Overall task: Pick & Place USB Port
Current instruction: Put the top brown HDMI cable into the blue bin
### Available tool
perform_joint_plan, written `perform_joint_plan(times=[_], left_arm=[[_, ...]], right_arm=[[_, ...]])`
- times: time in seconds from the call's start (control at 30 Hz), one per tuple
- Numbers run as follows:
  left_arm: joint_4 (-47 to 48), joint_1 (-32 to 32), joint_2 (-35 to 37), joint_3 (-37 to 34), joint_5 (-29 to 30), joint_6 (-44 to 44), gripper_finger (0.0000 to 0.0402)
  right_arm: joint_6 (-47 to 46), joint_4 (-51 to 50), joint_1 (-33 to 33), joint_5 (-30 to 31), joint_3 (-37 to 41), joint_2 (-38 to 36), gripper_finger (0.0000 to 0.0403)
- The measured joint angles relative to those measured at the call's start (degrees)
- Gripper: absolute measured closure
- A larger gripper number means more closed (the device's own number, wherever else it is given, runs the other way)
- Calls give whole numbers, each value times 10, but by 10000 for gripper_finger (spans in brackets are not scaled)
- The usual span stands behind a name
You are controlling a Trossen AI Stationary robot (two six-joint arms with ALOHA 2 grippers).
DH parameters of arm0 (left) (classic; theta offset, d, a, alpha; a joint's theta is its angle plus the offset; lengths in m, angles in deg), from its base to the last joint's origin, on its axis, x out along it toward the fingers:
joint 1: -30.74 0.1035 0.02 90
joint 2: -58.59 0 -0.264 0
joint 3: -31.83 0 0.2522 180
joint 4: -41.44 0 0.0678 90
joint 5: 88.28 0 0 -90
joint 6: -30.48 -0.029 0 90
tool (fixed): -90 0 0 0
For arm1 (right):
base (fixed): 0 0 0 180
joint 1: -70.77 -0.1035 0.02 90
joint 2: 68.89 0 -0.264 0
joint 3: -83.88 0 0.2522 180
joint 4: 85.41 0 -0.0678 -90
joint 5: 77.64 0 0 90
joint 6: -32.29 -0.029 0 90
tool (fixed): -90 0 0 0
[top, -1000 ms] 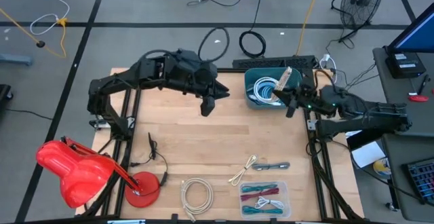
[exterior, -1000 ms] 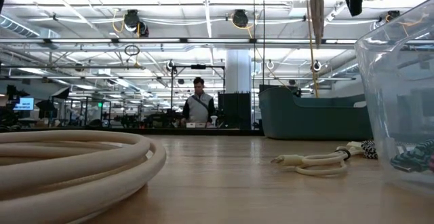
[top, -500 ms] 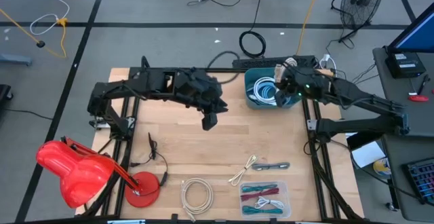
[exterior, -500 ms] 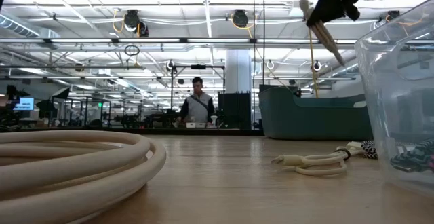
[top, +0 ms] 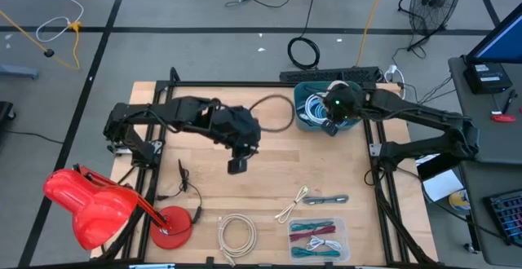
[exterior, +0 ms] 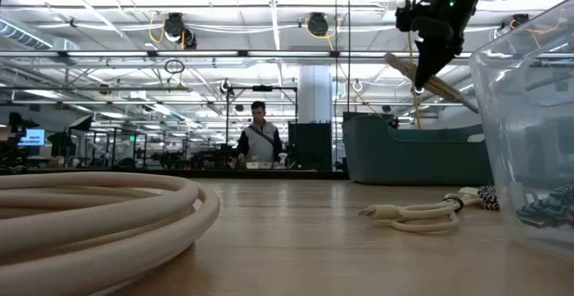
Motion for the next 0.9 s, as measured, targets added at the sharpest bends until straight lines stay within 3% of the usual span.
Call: perform_joint_plan(times=[0.3,0.57,0.67,0.8,0.9], left_arm=[[33,-30,0,0,0,-21,314],[57,-53,0,0,0,-8,314],[57,-62,0,0,6,-1,314],[57,-72,0,0,15,13,314],[57,-78,0,1,15,24,314]], right_arm=[[44,6,0,-2,7,37,370],[54,43,41,-1,95,38,368],[59,80,60,-28,127,38,367],[68,118,76,-57,149,38,372],[73,124,83,-44,153,38,370]])
